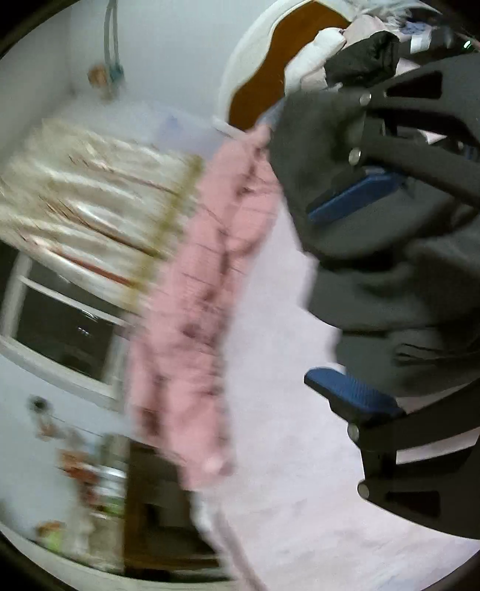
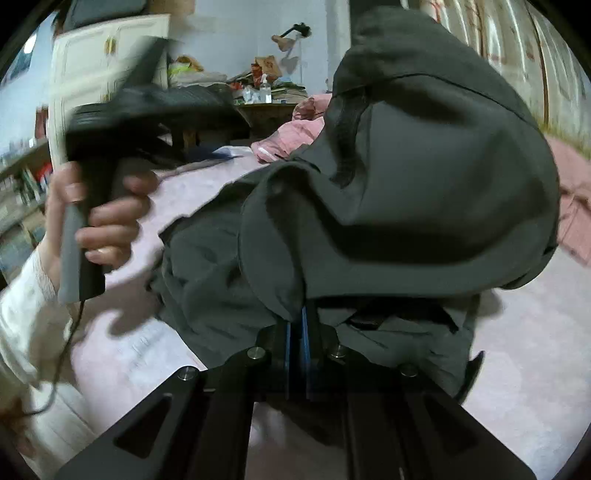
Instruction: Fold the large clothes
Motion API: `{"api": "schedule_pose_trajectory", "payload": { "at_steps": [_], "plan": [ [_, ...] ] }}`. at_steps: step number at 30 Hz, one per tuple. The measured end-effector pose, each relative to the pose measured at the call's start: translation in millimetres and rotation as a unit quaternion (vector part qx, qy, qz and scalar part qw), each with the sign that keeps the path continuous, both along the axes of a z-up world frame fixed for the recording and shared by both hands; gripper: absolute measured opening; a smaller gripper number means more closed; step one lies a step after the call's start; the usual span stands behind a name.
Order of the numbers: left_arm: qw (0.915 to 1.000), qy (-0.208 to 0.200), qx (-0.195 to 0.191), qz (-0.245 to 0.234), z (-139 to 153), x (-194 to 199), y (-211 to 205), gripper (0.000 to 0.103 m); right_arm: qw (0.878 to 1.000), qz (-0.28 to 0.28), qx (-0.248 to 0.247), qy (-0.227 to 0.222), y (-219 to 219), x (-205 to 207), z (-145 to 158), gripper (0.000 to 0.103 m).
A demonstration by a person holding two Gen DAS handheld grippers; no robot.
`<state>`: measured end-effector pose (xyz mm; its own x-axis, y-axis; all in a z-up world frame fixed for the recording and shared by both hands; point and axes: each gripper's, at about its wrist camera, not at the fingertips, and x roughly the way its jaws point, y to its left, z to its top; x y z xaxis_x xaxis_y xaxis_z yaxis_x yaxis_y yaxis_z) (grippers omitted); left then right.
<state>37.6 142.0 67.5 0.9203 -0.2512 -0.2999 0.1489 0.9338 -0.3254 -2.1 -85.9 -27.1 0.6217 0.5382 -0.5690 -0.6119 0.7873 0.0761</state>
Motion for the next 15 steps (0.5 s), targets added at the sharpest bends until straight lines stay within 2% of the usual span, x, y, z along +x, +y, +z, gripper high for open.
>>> {"api": "schedule_pose_trajectory", "payload": {
  "at_steps": [2, 3, 5, 6, 7, 9, 10, 12, 15],
  "plan": [
    [0.9992, -0.003, -0.001, -0.039, 8, -3, -6, 0.086, 1.000, 0.004, 0.002, 0.009, -1, 3, -1, 0.005],
    [0.9979, 0.007, 0.002, -0.065, 7, 0, -13, 0.086, 1.000, 0.004, -0.002, 0.008, -1, 2, -2, 0.005],
    [0.9954, 0.044, 0.026, -0.082, -3, 12, -32, 0.086, 1.000, 0.002, -0.010, -0.001, -3, -1, 0, 0.008],
    [0.9925, 0.069, 0.047, -0.090, -13, 20, -44, 0.086, 1.000, 0.006, -0.011, -0.003, -4, -4, 2, 0.017],
    [0.9892, 0.091, 0.065, -0.094, -24, 27, -54, 0.085, 1.000, 0.018, -0.005, 0.001, -6, -9, 5, 0.023],
    [0.9828, 0.131, 0.095, -0.090, -44, 38, -69, 0.085, 0.999, 0.040, 0.007, 0.009, -9, -24, 12, 0.043],
    [0.9803, 0.147, 0.105, -0.079, -51, 41, -73, 0.084, 0.999, 0.047, 0.009, 0.004, -10, -30, 15, 0.044],
    [0.9786, 0.156, 0.111, -0.074, -57, 37, -75, 0.084, 0.998, 0.046, 0.008, -0.035, -16, -46, 27, 0.044],
    [0.9756, 0.160, 0.130, -0.075, -55, 33, -82, 0.084, 0.995, 0.000, -0.012, -0.104, -29, -57, 51, 0.044]
  ]
}}
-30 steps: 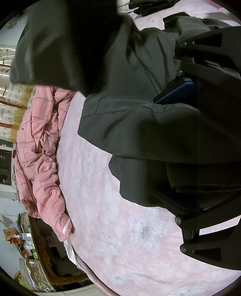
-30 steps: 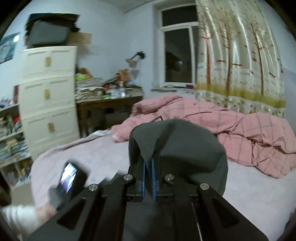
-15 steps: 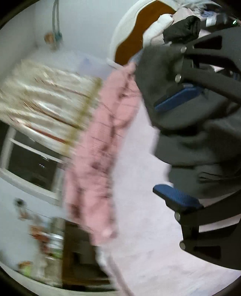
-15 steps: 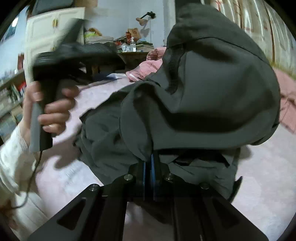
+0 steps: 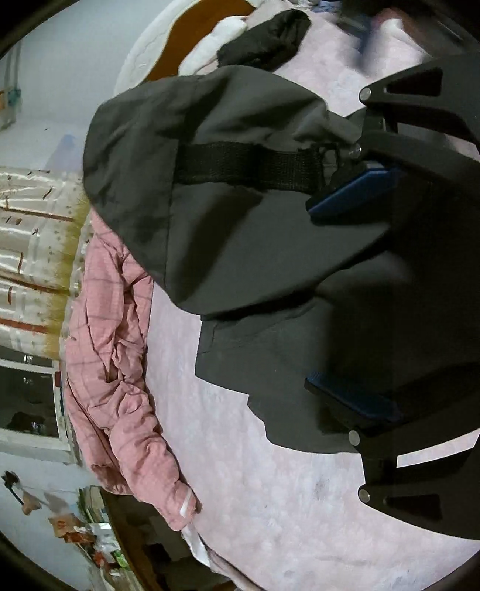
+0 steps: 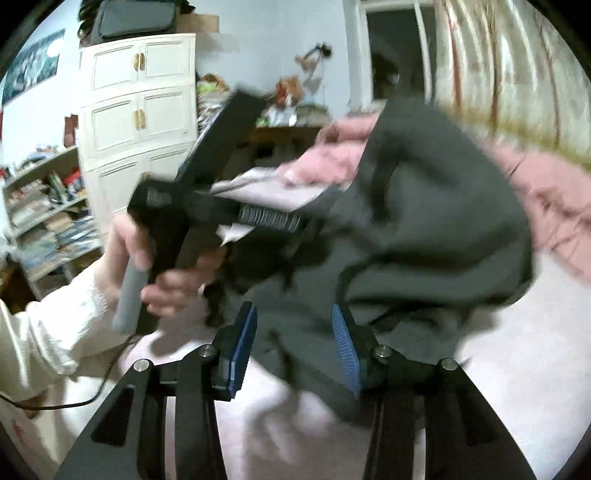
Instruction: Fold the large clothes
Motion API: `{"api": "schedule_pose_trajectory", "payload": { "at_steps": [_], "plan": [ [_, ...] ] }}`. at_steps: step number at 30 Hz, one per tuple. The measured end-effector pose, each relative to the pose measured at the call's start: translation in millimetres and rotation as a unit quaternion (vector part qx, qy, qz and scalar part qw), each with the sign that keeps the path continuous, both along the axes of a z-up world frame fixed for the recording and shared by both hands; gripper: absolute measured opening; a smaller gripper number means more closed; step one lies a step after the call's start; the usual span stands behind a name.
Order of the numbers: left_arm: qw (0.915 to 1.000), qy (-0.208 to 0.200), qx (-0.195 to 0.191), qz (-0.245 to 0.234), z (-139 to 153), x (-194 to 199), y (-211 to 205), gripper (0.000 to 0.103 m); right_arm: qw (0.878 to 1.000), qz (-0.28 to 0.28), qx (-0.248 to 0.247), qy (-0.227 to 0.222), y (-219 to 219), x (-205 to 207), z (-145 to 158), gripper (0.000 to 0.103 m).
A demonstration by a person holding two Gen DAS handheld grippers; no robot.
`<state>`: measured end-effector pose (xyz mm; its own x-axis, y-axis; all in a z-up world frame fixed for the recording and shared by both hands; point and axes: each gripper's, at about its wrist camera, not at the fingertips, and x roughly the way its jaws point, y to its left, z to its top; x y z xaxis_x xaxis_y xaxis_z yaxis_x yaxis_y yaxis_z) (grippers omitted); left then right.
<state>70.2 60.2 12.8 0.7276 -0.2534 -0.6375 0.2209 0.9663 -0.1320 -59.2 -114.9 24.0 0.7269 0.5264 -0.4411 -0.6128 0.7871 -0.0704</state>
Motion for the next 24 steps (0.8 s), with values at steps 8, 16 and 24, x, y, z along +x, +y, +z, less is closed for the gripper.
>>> {"api": "schedule_pose_trajectory", "payload": {
  "at_steps": [8, 16, 24],
  "plan": [
    [0.9956, -0.007, 0.077, 0.053, -40, -16, 0, 0.086, 0.990, -0.115, 0.052, 0.056, -54, 82, 38, 0.047],
    [0.9954, -0.003, 0.077, 0.056, -46, -17, 3, 0.086, 0.968, -0.229, 0.033, 0.094, -70, 206, -9, 0.029],
    [0.9973, 0.007, 0.053, 0.050, -40, -17, 8, 0.085, 0.965, -0.189, 0.083, 0.160, -90, 214, -26, 0.029]
  ]
}}
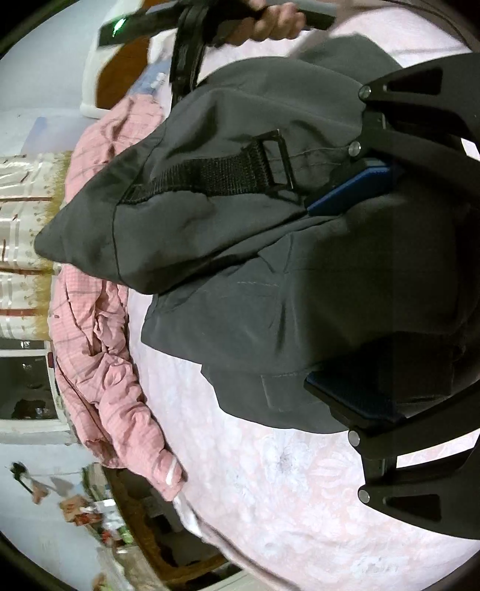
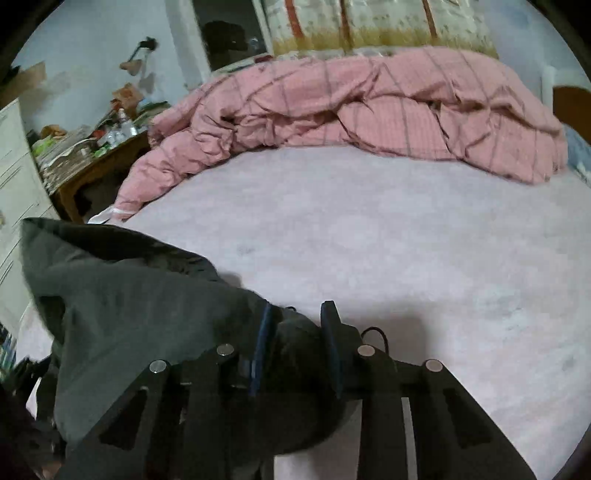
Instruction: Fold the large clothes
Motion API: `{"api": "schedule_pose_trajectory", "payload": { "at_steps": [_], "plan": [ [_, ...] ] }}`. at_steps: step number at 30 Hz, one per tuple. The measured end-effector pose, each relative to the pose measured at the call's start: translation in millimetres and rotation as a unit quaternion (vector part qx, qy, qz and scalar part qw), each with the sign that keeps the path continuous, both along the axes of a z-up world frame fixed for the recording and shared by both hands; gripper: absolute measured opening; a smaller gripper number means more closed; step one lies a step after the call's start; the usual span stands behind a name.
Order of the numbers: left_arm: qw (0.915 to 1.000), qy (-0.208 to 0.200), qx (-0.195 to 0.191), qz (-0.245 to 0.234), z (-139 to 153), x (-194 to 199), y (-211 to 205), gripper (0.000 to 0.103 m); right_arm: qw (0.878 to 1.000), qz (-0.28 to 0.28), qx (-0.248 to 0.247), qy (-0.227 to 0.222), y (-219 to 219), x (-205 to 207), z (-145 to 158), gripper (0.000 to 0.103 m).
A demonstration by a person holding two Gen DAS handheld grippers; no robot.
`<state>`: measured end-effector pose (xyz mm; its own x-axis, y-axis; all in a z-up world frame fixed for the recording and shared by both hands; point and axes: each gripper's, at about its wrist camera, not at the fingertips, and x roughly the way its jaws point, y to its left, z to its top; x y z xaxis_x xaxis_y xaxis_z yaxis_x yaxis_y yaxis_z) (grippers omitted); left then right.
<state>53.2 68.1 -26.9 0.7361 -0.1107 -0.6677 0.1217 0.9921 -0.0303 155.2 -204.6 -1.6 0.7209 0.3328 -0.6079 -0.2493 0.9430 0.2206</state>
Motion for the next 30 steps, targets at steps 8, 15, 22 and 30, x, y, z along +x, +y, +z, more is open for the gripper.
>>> {"api": "schedule_pose_trajectory", "payload": {
  "at_steps": [8, 15, 22, 30],
  "plan": [
    [0.9849, -0.158, -0.063, -0.033, 55, -32, 25, 0.093, 0.991, 0.110, 0.044, -0.068, 19, -65, 46, 0.058],
    [0.9837, -0.103, -0.136, -0.058, 84, 39, 36, 0.095, 0.963, 0.220, -0.071, -0.142, 104, -144, 29, 0.058],
    [0.9935, -0.052, -0.091, -0.044, 82, 84, -2, 0.093, 0.973, 0.091, -0.096, -0.187, 126, -203, 5, 0.058],
    [0.9893, -0.031, -0.135, -0.048, 79, 73, 18, 0.004, 0.981, 0.094, -0.078, -0.148, 137, -188, -5, 0.004]
  ]
}}
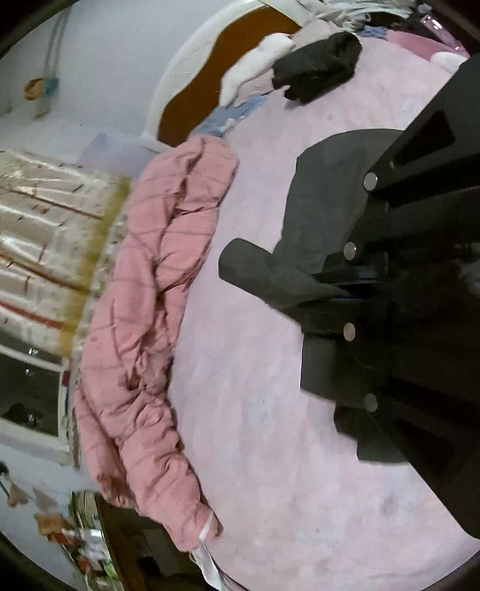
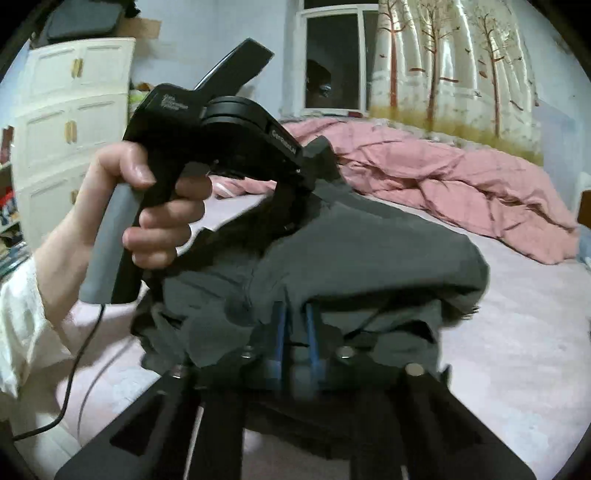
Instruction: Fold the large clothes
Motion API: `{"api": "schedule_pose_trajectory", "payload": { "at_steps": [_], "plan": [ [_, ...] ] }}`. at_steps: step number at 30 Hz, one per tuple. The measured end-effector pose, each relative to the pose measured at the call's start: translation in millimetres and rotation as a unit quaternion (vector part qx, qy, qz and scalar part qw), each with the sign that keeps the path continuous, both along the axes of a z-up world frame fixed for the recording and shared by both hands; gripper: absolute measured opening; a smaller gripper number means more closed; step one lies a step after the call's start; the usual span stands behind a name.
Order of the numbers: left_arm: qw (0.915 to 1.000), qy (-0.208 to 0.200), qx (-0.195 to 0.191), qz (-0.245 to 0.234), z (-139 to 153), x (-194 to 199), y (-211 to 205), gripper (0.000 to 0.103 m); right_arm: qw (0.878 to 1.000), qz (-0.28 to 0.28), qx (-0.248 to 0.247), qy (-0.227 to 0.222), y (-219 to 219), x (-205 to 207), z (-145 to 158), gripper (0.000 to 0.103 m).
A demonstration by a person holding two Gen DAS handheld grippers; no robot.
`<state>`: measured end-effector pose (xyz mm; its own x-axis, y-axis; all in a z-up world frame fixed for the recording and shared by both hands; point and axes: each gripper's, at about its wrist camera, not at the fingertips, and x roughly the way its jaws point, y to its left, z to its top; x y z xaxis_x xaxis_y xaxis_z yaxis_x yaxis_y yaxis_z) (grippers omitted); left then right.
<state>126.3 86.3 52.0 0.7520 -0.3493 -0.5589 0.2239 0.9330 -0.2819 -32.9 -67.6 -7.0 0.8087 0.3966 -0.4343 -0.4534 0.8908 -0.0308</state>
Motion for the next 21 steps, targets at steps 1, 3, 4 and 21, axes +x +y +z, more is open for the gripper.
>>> {"api": "schedule_pose_trajectory", "payload": {
  "at_steps": [1, 3, 4, 21],
  "plan": [
    [0.9999, 0.002, -0.009, 0.002, 3, -3, 10, 0.004, 1.000, 0.014, 0.003, -0.004, 0, -3, 3, 0.003],
    [0.9993, 0.011, -0.036, 0.005, 6, -8, 30, 0.004, 0.999, 0.038, 0.009, -0.007, -1, -11, 5, 0.003],
    [0.9986, 0.021, -0.047, 0.008, 6, -9, 42, 0.004, 0.999, 0.048, 0.006, -0.006, 1, -15, 4, 0.003],
    [0.9897, 0.113, 0.019, 0.086, -48, 13, 84, 0.030, 0.997, 0.040, 0.060, -0.001, -32, 2, 20, 0.022]
  ]
}}
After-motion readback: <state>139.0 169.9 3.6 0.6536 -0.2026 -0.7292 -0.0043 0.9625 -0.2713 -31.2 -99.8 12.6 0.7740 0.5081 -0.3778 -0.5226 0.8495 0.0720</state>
